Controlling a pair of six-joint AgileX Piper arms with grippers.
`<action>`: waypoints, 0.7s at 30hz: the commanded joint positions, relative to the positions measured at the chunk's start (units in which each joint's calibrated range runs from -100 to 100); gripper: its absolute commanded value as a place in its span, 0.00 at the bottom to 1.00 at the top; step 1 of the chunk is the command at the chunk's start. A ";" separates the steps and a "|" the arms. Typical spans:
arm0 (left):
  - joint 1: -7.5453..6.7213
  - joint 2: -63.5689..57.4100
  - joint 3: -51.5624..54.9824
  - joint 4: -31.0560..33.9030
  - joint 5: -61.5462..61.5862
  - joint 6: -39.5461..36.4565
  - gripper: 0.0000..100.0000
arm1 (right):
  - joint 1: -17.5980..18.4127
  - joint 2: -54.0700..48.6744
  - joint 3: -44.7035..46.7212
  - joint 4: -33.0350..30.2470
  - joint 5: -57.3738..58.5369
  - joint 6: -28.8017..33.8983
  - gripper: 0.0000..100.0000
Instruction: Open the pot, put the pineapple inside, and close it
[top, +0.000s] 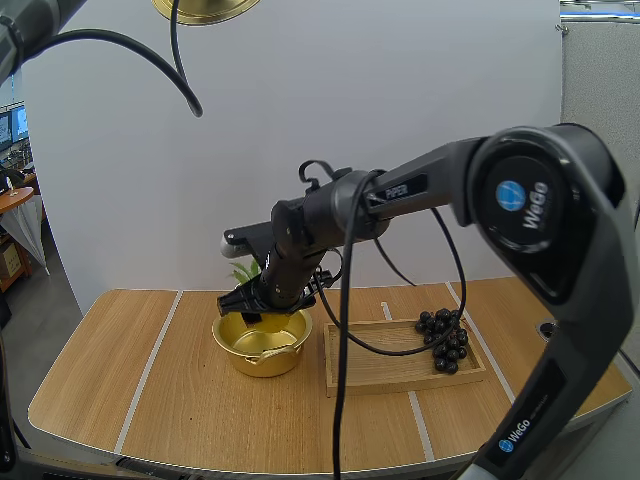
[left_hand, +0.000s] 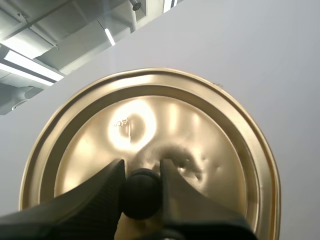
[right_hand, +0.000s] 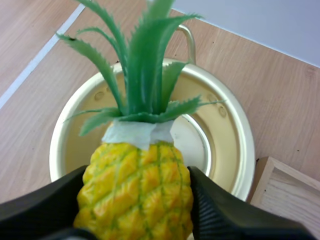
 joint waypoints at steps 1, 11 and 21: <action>-0.04 -0.39 -0.45 -0.30 -1.91 -0.58 0.00 | 0.04 3.78 -0.45 -1.31 -5.57 -0.33 0.00; -0.04 -0.39 -0.45 -0.30 -1.91 -0.58 0.00 | 0.04 7.88 -0.45 -1.91 -7.80 -0.33 0.00; -0.04 -0.39 -0.45 -0.30 -1.91 -0.58 0.00 | 0.04 11.80 -1.21 -2.47 -9.22 -0.33 0.00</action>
